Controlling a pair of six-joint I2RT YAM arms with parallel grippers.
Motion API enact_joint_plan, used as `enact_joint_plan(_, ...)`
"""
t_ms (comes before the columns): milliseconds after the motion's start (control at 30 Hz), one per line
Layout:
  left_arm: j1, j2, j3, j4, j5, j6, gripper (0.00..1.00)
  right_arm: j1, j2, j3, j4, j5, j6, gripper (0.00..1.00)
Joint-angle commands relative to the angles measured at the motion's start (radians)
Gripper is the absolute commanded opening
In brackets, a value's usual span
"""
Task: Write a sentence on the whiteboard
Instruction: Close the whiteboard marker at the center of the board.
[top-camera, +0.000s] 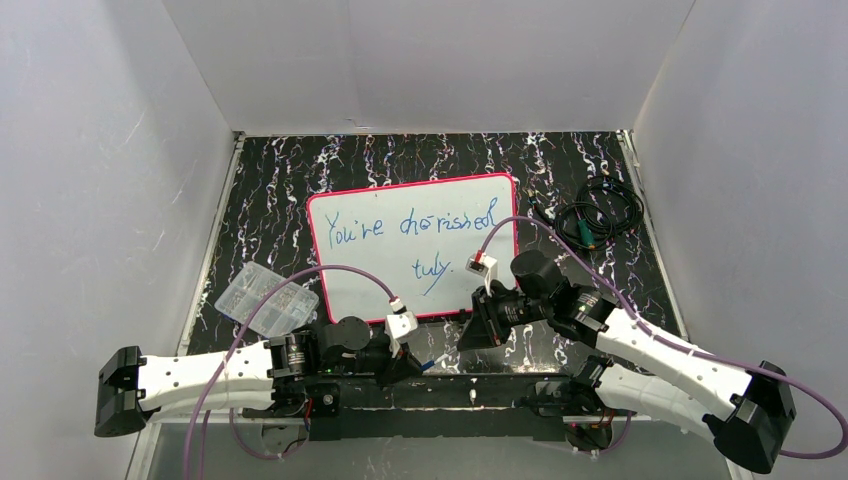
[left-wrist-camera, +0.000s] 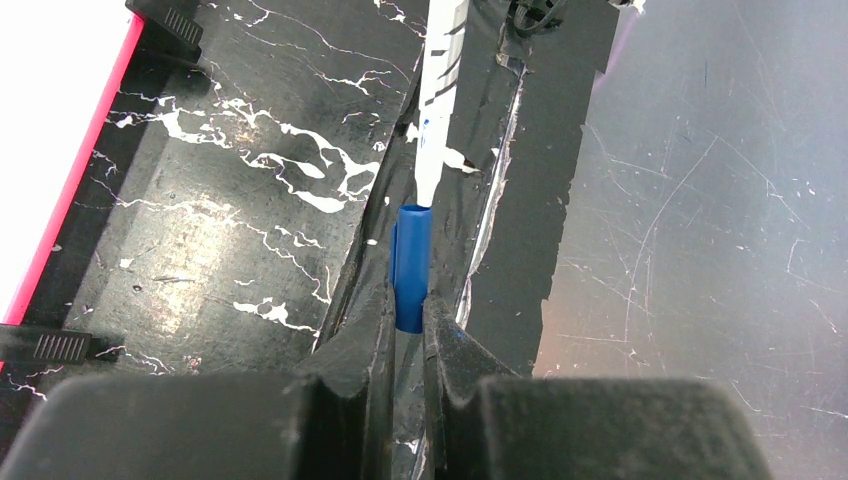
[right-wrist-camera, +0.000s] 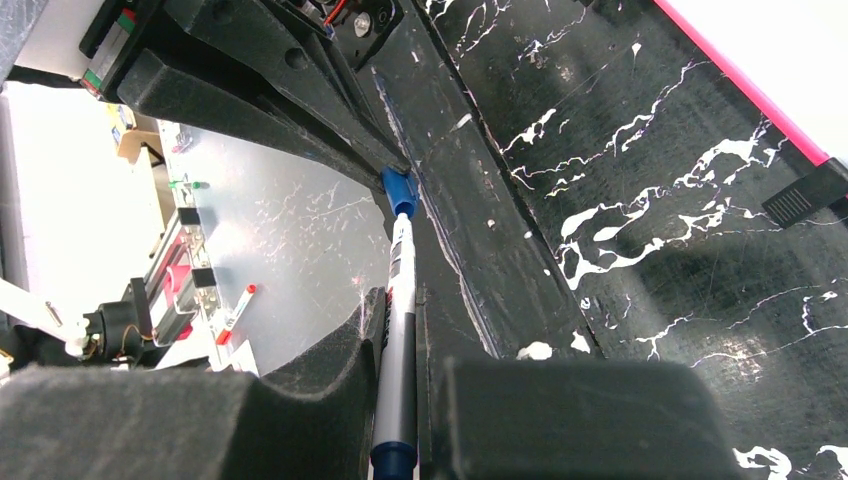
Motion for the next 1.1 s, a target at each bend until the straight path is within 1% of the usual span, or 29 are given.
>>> enact_joint_plan(0,-0.002,-0.003,0.04,0.017,0.017,0.012,0.0,-0.005,-0.009,-0.008,0.053,-0.023,0.01,0.01)
enact_joint_plan(367,-0.002,0.0,0.051,0.02,0.017,0.02,0.0,-0.005,-0.001,-0.026,0.104,-0.052,0.034,0.01)
enact_joint_plan(533,-0.002,0.0,0.066,0.027,-0.004,0.028,0.0,-0.005,0.008,-0.04,0.135,-0.085,0.058,0.01)
enact_joint_plan(667,-0.002,0.012,0.087,0.047,-0.031,0.037,0.0,-0.005,0.017,-0.047,0.142,-0.094,0.059,0.01)
enact_joint_plan(833,-0.002,0.043,0.116,0.081,-0.062,0.051,0.0,-0.004,0.021,-0.06,0.199,-0.108,0.091,0.01)
enact_joint_plan(933,-0.002,0.059,0.127,0.116,-0.102,0.061,0.0,-0.004,0.024,-0.065,0.21,-0.111,0.097,0.01)
enact_joint_plan(1067,-0.002,0.091,0.14,0.172,-0.107,0.072,0.0,-0.004,0.029,-0.068,0.213,-0.117,0.098,0.01)
